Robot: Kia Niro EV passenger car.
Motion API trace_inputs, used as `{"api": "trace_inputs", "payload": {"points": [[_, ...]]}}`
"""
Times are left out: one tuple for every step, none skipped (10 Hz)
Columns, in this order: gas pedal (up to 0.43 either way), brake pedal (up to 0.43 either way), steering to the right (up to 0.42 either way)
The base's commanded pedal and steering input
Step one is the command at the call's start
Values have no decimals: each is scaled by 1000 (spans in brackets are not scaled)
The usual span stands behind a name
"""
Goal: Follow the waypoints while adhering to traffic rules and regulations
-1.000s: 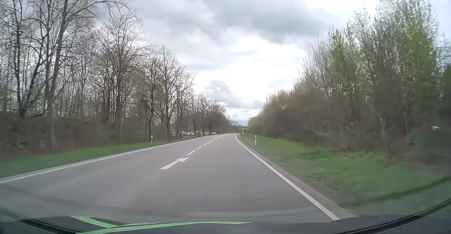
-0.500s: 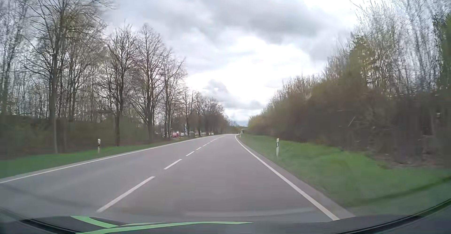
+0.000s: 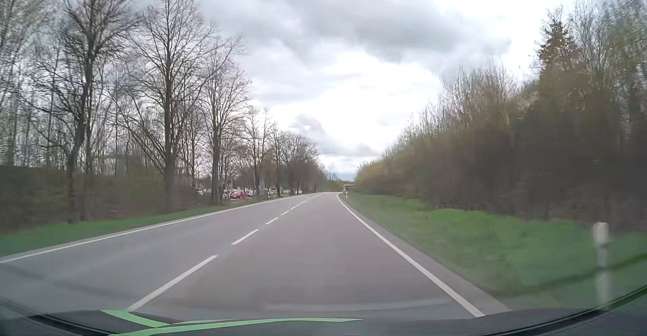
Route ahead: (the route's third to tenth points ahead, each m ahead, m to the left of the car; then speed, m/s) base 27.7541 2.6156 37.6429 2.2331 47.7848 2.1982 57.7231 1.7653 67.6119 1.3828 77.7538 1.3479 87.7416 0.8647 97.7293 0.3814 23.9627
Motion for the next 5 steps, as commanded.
{"api": "trace_inputs", "payload": {"points": [[209, 0, 3], [209, 0, 3], [209, 0, 3], [209, 0, 3], [209, 0, 3]]}}
